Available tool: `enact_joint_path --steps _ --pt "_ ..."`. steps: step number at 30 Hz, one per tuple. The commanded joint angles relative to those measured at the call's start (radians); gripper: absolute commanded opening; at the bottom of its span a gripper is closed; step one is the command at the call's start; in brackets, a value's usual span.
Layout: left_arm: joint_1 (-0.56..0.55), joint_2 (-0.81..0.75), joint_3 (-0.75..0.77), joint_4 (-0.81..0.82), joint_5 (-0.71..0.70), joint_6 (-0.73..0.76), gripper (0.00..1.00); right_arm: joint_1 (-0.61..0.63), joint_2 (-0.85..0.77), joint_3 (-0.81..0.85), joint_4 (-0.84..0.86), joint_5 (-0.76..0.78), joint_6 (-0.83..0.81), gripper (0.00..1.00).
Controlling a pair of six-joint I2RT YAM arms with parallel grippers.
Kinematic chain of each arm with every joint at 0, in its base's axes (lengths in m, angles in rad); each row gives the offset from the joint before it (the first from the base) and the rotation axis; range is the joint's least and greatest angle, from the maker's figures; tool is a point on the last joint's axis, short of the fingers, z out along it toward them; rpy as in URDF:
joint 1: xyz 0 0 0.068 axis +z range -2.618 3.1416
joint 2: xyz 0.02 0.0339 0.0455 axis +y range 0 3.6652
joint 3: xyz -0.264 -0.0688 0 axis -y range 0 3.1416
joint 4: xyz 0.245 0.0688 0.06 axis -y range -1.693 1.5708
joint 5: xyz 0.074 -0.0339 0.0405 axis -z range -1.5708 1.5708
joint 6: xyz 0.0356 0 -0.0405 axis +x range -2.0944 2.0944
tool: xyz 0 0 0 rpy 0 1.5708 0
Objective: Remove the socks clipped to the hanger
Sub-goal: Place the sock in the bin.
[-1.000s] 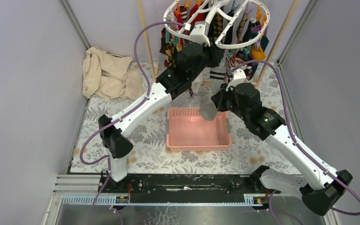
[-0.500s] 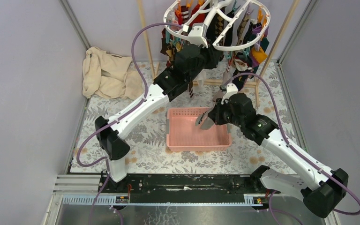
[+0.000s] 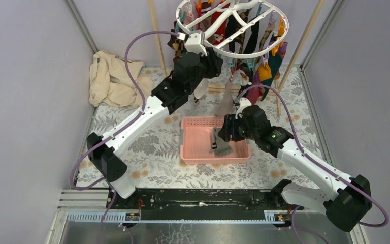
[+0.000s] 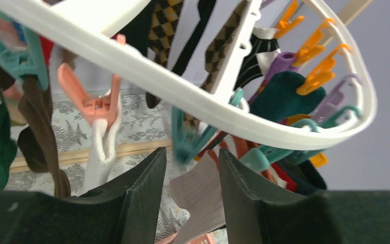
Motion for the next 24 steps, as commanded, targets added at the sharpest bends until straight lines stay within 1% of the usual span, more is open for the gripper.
enact_joint_path --steps 1,4,8,14,19,22,24 --pt "0.023 -0.053 -0.033 0.015 -0.014 0.008 0.53 0.005 -0.005 0.026 0.034 -0.015 -0.009 0.66" --pt "0.036 -0.066 -0.045 0.015 -0.007 0.007 0.61 0.006 -0.022 0.054 0.012 0.028 -0.025 0.7" --pt "0.045 -0.072 -0.045 0.004 0.002 0.005 0.7 0.005 -0.045 0.105 -0.006 0.12 -0.057 0.7" --pt "0.045 -0.097 -0.07 0.004 0.015 -0.004 0.75 0.005 -0.049 0.165 0.037 0.244 -0.083 0.56" --pt "0.045 -0.108 -0.088 0.002 0.022 -0.008 0.76 0.005 -0.018 0.197 0.124 0.291 -0.109 0.42" --pt "0.045 -0.12 -0.112 0.009 0.025 -0.014 0.76 0.004 0.019 0.226 0.164 0.334 -0.13 0.4" --pt "0.045 -0.129 -0.127 0.014 0.025 -0.018 0.77 0.004 0.041 0.241 0.185 0.357 -0.147 0.42"
